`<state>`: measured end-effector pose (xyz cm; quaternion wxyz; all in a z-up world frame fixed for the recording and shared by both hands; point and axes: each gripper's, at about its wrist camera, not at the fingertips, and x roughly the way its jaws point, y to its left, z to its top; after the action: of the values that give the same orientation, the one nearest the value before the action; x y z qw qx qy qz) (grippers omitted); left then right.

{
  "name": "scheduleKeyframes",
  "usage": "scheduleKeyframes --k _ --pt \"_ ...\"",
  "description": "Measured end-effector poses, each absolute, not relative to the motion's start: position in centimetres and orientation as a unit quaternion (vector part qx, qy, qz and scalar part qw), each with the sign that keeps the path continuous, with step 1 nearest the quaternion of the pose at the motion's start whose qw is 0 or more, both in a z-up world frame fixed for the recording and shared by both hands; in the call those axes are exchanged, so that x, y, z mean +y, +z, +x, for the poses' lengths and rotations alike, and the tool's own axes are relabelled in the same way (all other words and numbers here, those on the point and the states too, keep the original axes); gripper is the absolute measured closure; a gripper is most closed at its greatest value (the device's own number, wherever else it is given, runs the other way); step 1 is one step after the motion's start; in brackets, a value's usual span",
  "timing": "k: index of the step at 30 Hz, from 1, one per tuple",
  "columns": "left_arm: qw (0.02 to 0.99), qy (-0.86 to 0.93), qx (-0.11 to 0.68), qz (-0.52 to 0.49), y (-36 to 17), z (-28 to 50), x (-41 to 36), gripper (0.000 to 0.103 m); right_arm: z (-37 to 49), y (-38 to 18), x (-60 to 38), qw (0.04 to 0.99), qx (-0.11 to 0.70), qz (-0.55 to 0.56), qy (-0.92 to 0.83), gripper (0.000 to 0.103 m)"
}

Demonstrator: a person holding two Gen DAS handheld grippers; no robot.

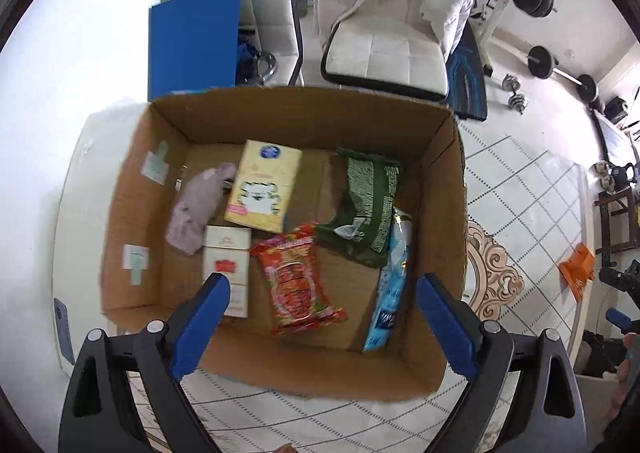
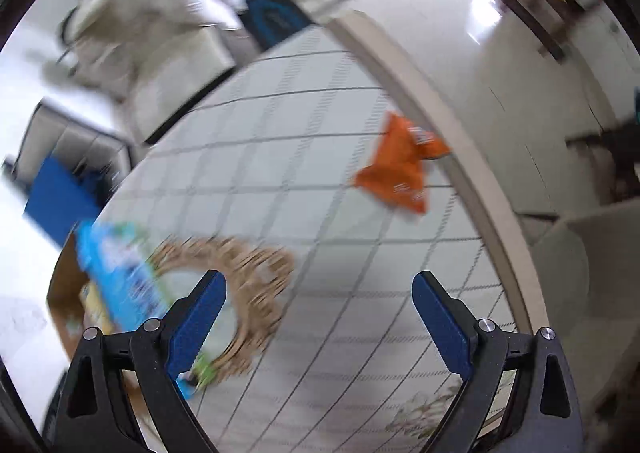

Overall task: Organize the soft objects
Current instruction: 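Grasp the orange snack bag with the right gripper, then carry the orange bag into the box and open the right gripper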

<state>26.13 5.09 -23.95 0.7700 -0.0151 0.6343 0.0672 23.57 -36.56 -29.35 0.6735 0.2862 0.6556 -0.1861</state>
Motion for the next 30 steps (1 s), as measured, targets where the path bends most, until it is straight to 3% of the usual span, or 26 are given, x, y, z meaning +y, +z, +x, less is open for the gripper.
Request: scheduleKeyframes --k 5,7,9,13,18,30 --pt "0.747 0.076 0.661 -0.014 -28.0 28.3 2.9 0.007 25.6 -35.7 -42.0 0.627 0.667 0.34 -0.216 0.008" --pt "0.743 0.08 0.665 -0.009 -28.8 28.8 2.4 0.007 26.2 -37.3 -42.7 0.614 0.675 0.342 -0.225 0.017" --pt "0.74 0.08 0.668 -0.008 -29.1 29.0 2.0 0.007 26.6 -38.5 -42.8 0.605 0.681 0.343 -0.231 0.05" --pt "0.74 0.076 0.668 -0.004 -29.0 29.2 1.5 0.007 26.7 -38.8 -42.4 0.611 0.676 0.339 -0.233 0.061" --pt "0.744 0.059 0.666 -0.005 -27.9 28.7 2.0 0.007 26.8 -36.9 -39.7 0.633 0.682 0.31 -0.194 0.062" --pt "0.768 0.034 0.64 0.009 -19.4 23.9 10.3 0.007 25.0 -21.6 -21.0 0.724 0.636 0.261 0.048 0.062"
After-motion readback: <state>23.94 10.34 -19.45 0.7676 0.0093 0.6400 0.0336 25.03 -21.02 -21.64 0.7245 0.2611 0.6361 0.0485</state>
